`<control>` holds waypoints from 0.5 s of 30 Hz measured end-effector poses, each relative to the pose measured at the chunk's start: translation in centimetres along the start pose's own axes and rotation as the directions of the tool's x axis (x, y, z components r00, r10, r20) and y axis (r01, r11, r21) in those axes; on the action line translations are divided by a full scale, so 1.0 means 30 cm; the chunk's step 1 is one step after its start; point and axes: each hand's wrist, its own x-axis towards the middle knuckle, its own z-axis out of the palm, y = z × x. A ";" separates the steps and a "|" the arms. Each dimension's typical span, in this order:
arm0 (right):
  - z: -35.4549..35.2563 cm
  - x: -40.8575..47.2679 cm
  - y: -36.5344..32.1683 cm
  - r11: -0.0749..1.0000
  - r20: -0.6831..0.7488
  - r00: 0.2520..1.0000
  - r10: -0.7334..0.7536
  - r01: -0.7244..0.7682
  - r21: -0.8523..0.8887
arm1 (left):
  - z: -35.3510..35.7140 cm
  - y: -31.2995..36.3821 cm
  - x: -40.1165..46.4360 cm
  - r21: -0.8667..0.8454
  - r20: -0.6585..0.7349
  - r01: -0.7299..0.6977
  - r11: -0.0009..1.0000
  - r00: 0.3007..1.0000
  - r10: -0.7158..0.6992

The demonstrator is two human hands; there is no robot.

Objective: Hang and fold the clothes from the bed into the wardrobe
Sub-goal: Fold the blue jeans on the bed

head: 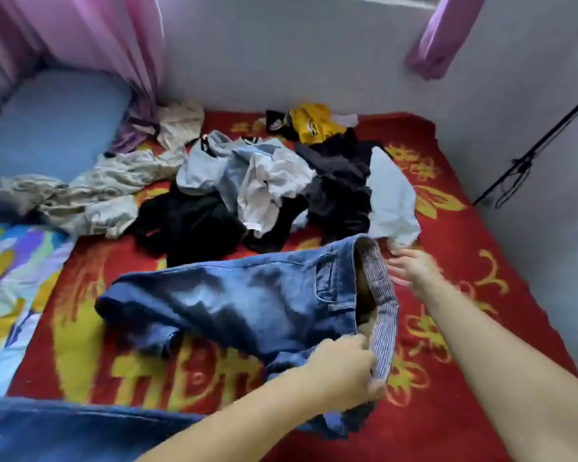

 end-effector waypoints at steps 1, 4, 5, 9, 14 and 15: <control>-0.087 0.049 0.152 0.994 -0.038 0.994 0.105 -0.106 -0.027 | 0.072 -0.009 0.018 -0.075 0.094 0.054 0.996 0.994 -0.047; -0.217 0.118 0.443 0.933 -0.052 0.957 0.285 -0.289 -0.213 | 0.265 -0.125 0.031 -0.109 0.284 0.276 0.955 0.929 -0.236; -0.238 0.141 0.539 0.909 -0.030 0.943 0.332 -0.328 -0.259 | 0.329 -0.165 0.041 -0.095 0.340 0.322 0.942 0.900 -0.273; -0.221 0.235 0.824 0.854 0.033 0.924 0.382 -0.339 -0.395 | 0.565 -0.233 0.120 0.005 0.443 0.372 0.928 0.831 -0.336; -0.094 0.368 1.001 0.776 0.198 0.917 0.348 -0.163 -0.610 | 0.832 -0.134 0.226 0.000 0.403 0.527 0.850 0.778 -0.482; -0.068 0.381 1.032 0.767 0.224 0.906 0.360 -0.151 -0.624 | 0.862 -0.118 0.238 -0.029 0.367 0.575 0.818 0.767 -0.526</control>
